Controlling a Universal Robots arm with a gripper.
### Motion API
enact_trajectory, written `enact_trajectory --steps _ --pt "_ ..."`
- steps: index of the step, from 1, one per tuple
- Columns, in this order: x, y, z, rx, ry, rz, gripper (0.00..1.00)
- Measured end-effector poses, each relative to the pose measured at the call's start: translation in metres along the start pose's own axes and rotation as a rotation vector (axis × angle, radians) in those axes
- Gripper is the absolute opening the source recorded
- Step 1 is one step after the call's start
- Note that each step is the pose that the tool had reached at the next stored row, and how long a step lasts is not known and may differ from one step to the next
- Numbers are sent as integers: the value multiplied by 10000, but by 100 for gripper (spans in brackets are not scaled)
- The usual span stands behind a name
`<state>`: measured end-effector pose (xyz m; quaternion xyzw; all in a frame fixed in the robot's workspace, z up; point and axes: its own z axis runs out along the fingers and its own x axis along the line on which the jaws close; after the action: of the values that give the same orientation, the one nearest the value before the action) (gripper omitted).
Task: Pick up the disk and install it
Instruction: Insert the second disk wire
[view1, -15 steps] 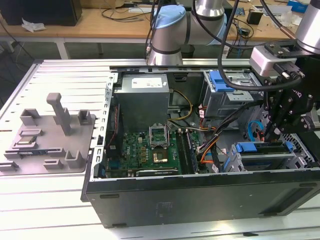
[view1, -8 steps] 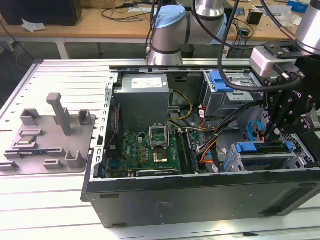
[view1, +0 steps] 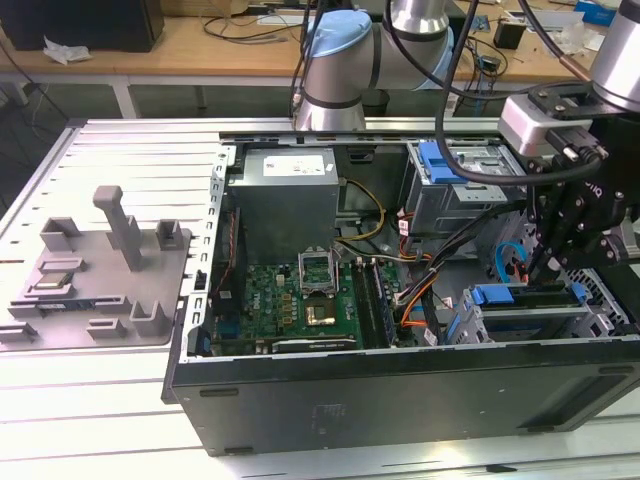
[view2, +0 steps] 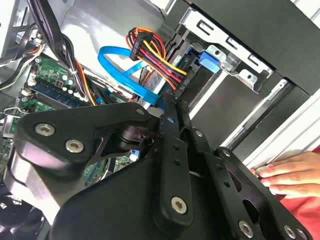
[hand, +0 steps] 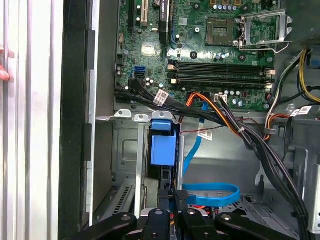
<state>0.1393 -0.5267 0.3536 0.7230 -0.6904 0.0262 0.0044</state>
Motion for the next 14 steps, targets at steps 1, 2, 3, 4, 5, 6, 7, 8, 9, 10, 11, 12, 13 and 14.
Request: enact_trajectory --steps 1,2,3,4,5,6,7,8,9,10,11,12,13,14 --pt "0 0 1 0 0 0 16" --pt "0 0 4 0 0 0 16" --pt "0 -1 5 0 0 -1 16" --pt "0 0 9 0 -1 0 16" --pt "-1 -1 11 0 -1 -1 16" --pt "-1 0 13 0 -1 0 16" --pt "-1 0 16 0 0 0 16" --pt "-1 0 18 0 1 0 16" --pt "-1 0 20 0 0 0 16" --pt "-1 -1 23 0 0 0 16" --pt "-1 -1 25 0 0 -1 16" --pt "-1 -1 27 0 0 0 16" --pt "-1 -1 30 0 0 0 16" --pt "-1 -1 32 0 1 -1 16"
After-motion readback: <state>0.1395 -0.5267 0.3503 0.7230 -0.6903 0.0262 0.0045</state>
